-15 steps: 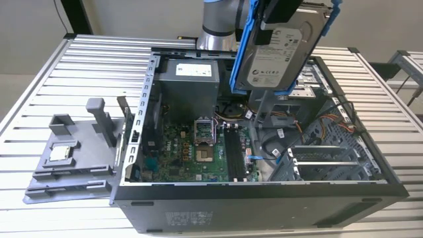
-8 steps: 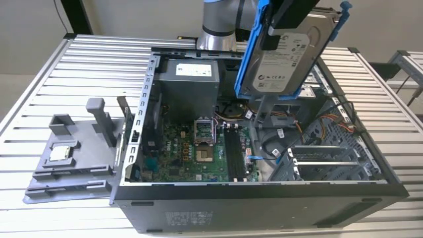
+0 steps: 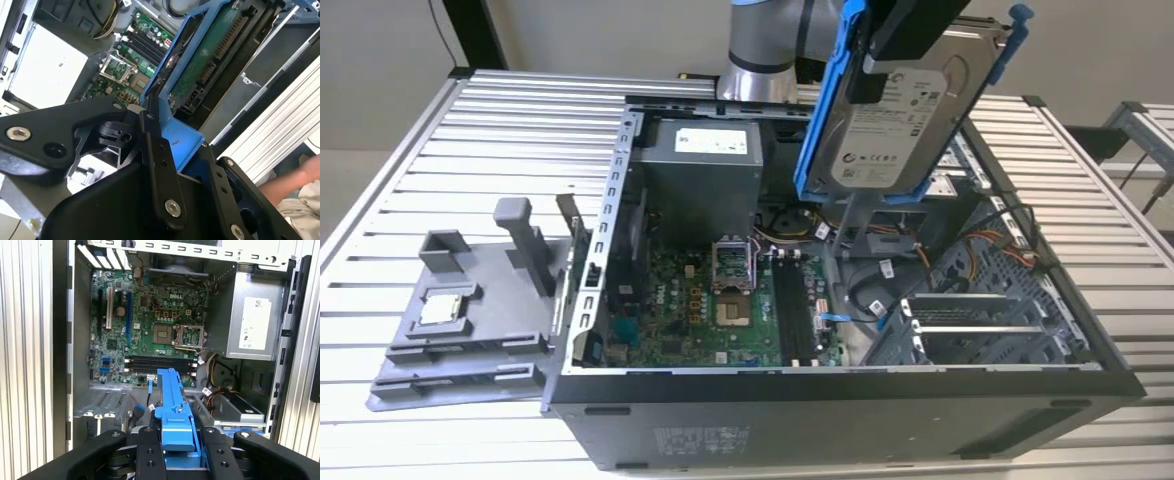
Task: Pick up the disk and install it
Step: 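Pick up the disk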
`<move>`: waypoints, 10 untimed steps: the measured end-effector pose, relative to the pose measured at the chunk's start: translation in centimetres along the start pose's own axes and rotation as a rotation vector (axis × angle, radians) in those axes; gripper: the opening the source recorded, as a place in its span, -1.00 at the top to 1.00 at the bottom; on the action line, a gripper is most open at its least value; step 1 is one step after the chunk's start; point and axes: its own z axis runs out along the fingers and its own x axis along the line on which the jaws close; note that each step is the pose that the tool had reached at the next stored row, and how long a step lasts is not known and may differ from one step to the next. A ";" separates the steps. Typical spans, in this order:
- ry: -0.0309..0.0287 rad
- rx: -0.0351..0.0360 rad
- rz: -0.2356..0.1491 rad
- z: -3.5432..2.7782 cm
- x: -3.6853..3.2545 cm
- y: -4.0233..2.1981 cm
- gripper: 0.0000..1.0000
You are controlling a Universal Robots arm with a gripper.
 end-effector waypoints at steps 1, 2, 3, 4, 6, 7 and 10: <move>0.0000 0.0000 0.000 0.00 0.00 0.00 1.00; 0.0000 0.0000 0.000 0.00 0.01 0.00 1.00; 0.0000 0.0000 0.000 0.00 0.02 0.00 1.00; 0.0002 -0.0001 0.000 0.01 0.03 -0.02 1.00; -0.0001 0.0000 0.000 0.14 0.16 -0.10 1.00; -0.0007 0.0000 0.000 0.18 0.29 -0.18 1.00; -0.0046 0.0002 0.000 0.20 0.95 -0.53 1.00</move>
